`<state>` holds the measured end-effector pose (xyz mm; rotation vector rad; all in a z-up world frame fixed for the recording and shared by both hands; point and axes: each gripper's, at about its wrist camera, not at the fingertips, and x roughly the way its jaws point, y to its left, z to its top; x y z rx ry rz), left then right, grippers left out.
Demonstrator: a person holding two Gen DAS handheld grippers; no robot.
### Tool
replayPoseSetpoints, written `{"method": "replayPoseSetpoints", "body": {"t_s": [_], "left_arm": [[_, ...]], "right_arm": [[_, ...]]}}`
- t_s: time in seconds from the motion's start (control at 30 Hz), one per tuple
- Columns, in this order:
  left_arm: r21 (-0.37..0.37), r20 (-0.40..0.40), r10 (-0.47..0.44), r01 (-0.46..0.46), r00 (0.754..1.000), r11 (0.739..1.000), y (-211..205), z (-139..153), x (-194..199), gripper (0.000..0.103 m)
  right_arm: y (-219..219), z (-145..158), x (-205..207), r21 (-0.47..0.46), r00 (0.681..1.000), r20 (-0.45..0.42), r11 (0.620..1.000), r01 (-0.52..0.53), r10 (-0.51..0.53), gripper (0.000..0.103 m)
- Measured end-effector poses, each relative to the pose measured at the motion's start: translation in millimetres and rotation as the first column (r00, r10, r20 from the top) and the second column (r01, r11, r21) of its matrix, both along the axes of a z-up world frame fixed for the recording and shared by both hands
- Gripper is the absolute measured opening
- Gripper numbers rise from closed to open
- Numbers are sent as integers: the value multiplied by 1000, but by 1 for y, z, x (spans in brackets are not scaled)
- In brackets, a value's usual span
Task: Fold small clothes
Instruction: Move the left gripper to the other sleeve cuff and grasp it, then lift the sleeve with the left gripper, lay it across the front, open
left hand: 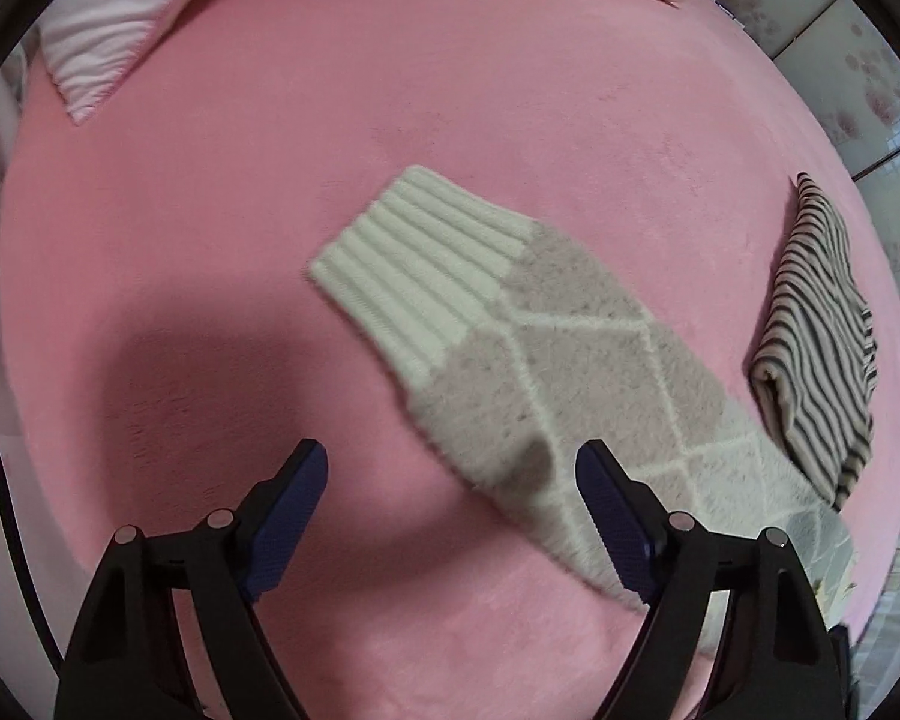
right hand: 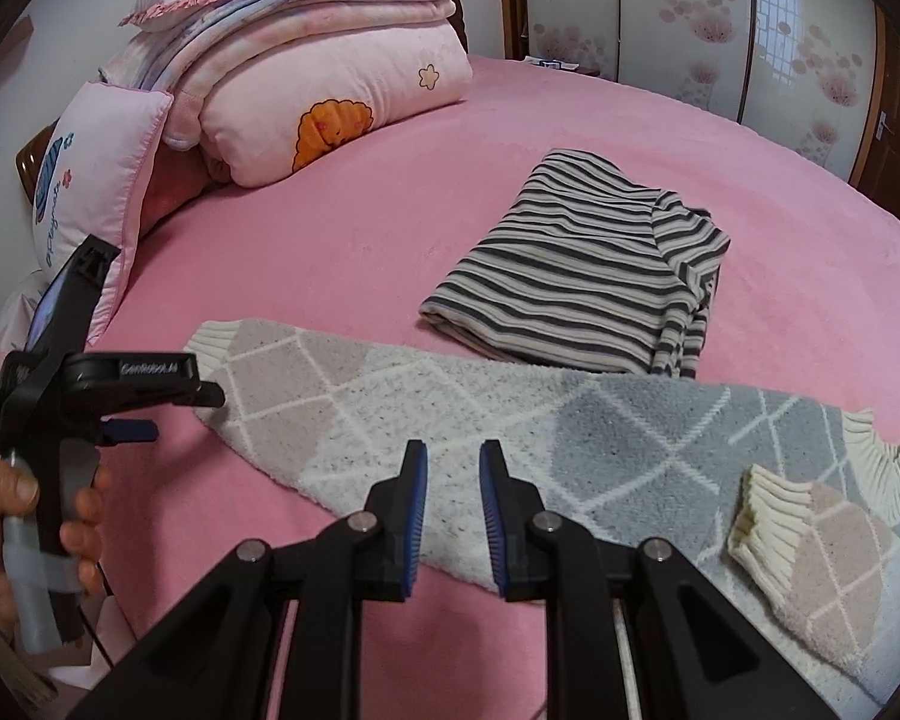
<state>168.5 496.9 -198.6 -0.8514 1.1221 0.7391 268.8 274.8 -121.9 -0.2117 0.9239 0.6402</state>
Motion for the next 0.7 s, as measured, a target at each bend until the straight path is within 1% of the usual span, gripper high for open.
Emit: {"method": "replayPoseSetpoints", "body": {"t_s": [0.07,0.17,0.23,0.27,0.3,0.37,0.4,0.43,0.5,0.57,0.7], "left_arm": [[-15,-6,4,-4,1000,1000,3,-8,6,84],[-19,-44,22,-23,999,1000,7,-21,12,84],[-18,-43,44,-44,998,999,7,-26,13,84],[-12,-36,54,-54,998,998,8,-25,13,81],[-1,-27,56,-56,998,998,7,-24,15,75],[27,-14,38,-37,999,999,6,-19,19,33],[39,-5,25,-25,1000,999,4,-16,21,23],[53,4,17,-17,1000,998,3,-13,23,9],[89,14,-1,0,1000,996,-1,-5,24,8],[142,34,-31,26,999,990,-8,6,25,8],[254,98,-126,97,987,962,-39,44,30,7]], "right_arm": [[-1,-1,-1,0,1000,1,1000,0,0,18],[-4,-2,-3,-8,1000,5,1000,0,0,18],[-7,-2,-6,-10,1000,12,1000,-2,2,18],[-9,-2,-7,-10,1000,13,1000,-4,4,18],[-11,-2,-8,-9,1000,13,1000,-6,6,18],[-15,-4,-9,-8,1000,8,1000,-5,5,18],[-19,-5,-9,-10,1000,5,1000,-3,3,18],[-22,-6,-10,-12,1000,4,1000,0,0,18],[-31,-7,-10,-14,1000,-1,1000,11,-11,18],[-39,-7,-12,-13,1000,-1,1000,21,-21,18],[-68,-3,-15,-7,999,2,999,50,-50,18]]}}
